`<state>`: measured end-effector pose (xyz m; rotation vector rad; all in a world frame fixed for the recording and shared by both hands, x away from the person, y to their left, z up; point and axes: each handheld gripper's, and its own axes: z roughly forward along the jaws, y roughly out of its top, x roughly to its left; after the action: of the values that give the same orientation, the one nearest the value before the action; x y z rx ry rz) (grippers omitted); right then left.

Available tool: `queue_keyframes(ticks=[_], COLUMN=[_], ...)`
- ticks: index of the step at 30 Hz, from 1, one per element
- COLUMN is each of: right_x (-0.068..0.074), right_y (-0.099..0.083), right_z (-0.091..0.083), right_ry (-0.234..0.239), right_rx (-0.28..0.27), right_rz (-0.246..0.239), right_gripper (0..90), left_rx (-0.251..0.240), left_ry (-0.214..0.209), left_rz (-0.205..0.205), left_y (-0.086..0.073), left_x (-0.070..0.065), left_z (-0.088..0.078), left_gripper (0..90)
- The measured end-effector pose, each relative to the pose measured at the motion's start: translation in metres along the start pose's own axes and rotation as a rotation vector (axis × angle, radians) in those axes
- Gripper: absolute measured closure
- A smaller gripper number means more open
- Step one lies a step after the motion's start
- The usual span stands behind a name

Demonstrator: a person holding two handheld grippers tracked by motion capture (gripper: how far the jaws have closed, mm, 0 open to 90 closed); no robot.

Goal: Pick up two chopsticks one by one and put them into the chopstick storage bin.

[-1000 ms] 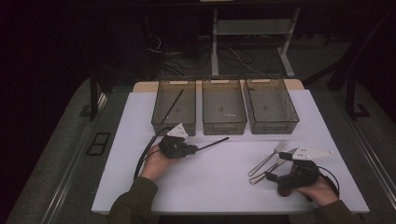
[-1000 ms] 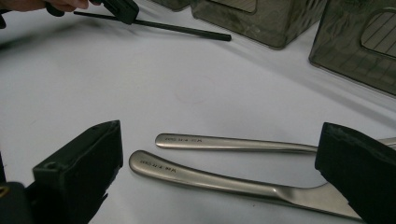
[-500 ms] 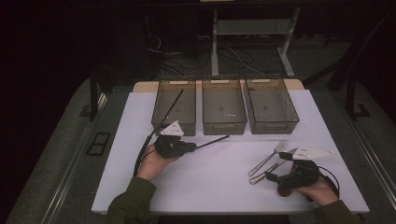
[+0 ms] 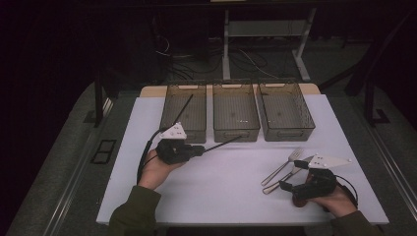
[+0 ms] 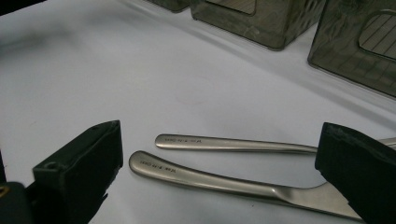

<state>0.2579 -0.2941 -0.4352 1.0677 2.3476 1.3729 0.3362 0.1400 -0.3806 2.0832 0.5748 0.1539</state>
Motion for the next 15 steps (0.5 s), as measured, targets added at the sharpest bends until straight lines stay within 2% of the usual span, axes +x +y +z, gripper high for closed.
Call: queue_keyframes(ticks=[12,15], right_x=[0.000,0.000], right_y=[0.000,0.000], right_z=[0.000,0.001], right_ry=[-0.001,-0.001], right_rx=[0.001,0.002], right_rz=[0.004,-0.002], right_gripper=[1.2,1.2], left_rx=[-0.072,-0.080], left_ry=[0.087,0.121], left_rz=[-0.056,-0.070], left_y=[0.000,0.000], left_x=[0.014,0.018], left_z=[-0.030,-0.037], left_gripper=[85.9,85.9])
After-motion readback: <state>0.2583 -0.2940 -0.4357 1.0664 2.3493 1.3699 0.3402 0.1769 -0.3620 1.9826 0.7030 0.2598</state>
